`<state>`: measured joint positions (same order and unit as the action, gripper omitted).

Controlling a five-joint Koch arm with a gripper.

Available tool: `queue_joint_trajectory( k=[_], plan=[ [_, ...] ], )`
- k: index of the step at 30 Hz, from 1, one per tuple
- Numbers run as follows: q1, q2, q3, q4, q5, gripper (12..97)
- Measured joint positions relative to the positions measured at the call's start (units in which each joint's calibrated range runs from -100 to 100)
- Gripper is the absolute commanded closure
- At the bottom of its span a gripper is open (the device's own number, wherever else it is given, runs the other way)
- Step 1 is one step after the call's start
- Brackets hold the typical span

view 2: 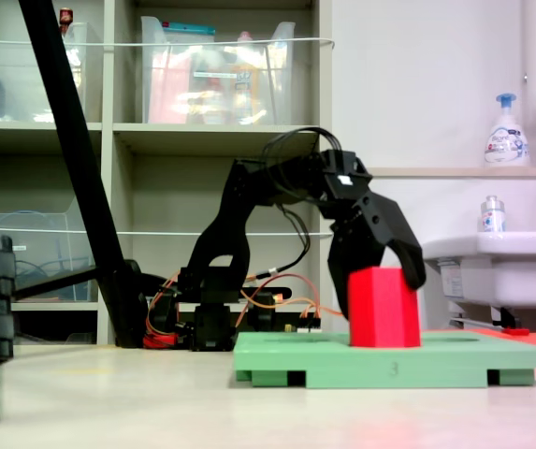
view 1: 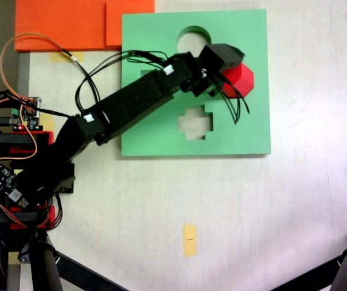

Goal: Put the octagonal pillar block into the corresponding hole

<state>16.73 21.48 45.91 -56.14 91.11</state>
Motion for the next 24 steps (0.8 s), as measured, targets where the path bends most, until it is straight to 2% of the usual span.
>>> queue_joint_trajectory(
  k=[14,22,24],
  plan=[
    [-0.1,0.4,0.7,0.0,1.1,56.7],
    [0.2,1.8,1.7,-1.9,0.0,33.1],
    [0.3,1.9,1.7,-2.3,-0.3,31.4]
  ],
)
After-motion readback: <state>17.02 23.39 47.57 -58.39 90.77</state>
